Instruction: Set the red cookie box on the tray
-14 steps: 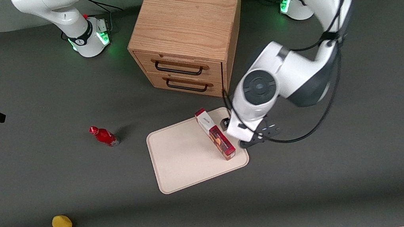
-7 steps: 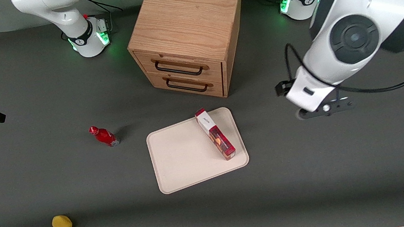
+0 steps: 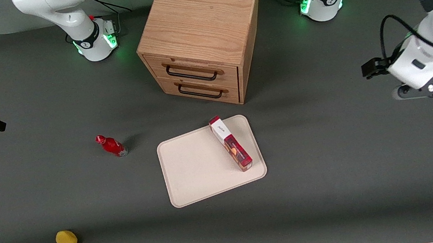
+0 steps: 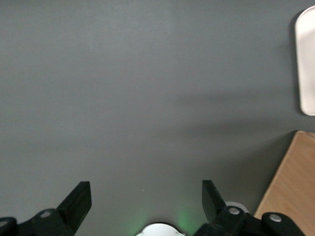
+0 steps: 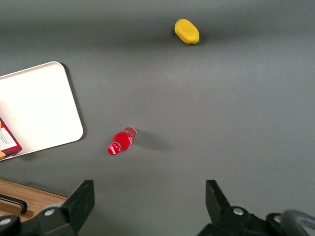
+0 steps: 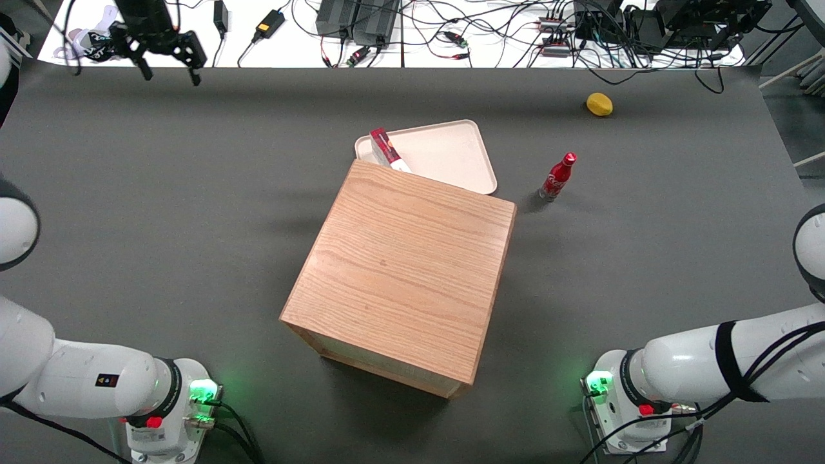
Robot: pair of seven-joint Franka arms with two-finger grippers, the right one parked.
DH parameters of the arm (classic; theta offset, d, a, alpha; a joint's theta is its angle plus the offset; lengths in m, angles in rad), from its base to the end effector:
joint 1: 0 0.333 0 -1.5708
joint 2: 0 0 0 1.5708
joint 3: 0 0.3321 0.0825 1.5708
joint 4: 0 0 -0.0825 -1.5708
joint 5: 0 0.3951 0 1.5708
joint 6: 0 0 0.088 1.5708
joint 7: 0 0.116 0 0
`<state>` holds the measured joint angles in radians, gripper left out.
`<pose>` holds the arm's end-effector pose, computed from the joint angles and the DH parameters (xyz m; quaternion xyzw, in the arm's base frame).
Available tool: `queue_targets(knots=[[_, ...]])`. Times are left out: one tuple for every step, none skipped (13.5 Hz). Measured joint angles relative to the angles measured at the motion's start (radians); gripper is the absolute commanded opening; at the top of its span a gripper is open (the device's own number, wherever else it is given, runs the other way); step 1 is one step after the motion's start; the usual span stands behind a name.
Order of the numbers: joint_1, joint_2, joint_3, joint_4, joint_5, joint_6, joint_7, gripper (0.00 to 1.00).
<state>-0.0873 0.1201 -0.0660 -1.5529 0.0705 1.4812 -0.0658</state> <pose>0.5822 -0.0790 0.5643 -0.9940 0.0439 0.0916 0.0416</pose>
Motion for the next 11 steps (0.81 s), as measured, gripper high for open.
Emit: queue_targets(knots=[[0.000,-0.044,0.015,-0.076,-0.002,0.037,0.014,1.00],[0.000,-0.085,0.024,-0.140,-0.002,0.064,0.018,1.00],[0.000,-0.119,0.030,-0.185,-0.002,0.076,0.024,1.00],[0.000,-0.144,0.041,-0.217,-0.002,0.086,0.044,1.00],[0.000,-0.161,0.057,-0.242,-0.002,0.100,0.070,1.00],[0.000,-0.171,0.078,-0.264,-0.002,0.118,0.089,1.00],[0.000,-0.175,0.098,-0.281,-0.002,0.134,0.104,1.00],[0.000,-0.176,0.117,-0.289,-0.002,0.143,0.121,1.00],[0.000,-0.177,0.134,-0.292,-0.002,0.144,0.140,1.00],[0.000,-0.181,0.150,-0.294,-0.002,0.143,0.152,1.00],[0.000,-0.193,0.163,-0.295,-0.002,0.140,0.159,1.00]])
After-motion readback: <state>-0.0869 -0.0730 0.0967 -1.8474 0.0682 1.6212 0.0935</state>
